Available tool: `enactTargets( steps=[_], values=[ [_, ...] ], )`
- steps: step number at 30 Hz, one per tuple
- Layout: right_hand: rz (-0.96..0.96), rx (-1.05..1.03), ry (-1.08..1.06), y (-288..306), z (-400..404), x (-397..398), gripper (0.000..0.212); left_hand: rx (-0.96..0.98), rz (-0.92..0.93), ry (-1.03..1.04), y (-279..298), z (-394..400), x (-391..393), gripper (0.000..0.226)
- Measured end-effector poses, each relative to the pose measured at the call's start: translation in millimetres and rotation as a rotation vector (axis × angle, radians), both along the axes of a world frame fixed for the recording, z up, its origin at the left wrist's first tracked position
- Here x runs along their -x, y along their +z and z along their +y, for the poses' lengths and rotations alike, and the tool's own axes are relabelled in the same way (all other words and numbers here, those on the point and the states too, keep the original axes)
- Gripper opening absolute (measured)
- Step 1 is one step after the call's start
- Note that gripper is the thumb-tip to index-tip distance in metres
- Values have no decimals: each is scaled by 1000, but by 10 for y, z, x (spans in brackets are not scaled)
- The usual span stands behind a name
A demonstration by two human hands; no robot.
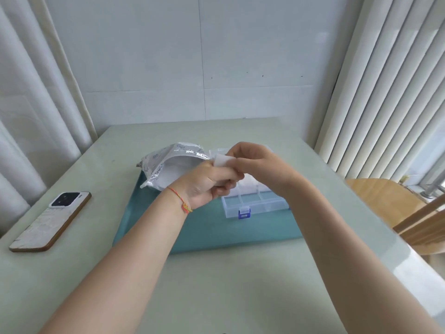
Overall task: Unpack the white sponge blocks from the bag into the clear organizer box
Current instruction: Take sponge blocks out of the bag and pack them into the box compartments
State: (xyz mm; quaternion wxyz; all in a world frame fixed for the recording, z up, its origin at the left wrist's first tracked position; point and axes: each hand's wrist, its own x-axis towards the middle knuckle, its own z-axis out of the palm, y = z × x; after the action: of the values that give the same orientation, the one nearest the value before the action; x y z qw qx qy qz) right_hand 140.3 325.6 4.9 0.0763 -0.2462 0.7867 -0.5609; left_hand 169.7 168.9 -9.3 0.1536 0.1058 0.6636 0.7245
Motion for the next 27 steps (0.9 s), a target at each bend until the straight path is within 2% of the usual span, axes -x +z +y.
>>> enactTargets(
  steps=[2,4,6,8,11,13,16,21,27],
  values=[
    [0,28,-14,73,197,109,11,19,3,-37,58,166,127,15],
    [15,91,-118,116,414,241,9,58,-21,-22,101,341,226,22],
    [51,86,-291,123,622,380,11,138,-33,115,98,503,347,34],
    [37,30,-406,89,809,516,13,275,22,326,46,626,482,32],
    [-50,-143,-403,-19,931,674,12,541,146,490,-73,660,669,28],
    [-93,-218,-369,-100,913,751,12,714,203,466,-127,650,731,24],
    [-133,-263,-333,-176,814,829,11,859,254,426,-191,635,788,23],
    [-161,-400,-359,-248,681,881,15,998,313,343,-261,588,799,20],
    [2,-538,-352,-307,586,918,15,1059,434,223,-268,595,778,30]
  ],
)
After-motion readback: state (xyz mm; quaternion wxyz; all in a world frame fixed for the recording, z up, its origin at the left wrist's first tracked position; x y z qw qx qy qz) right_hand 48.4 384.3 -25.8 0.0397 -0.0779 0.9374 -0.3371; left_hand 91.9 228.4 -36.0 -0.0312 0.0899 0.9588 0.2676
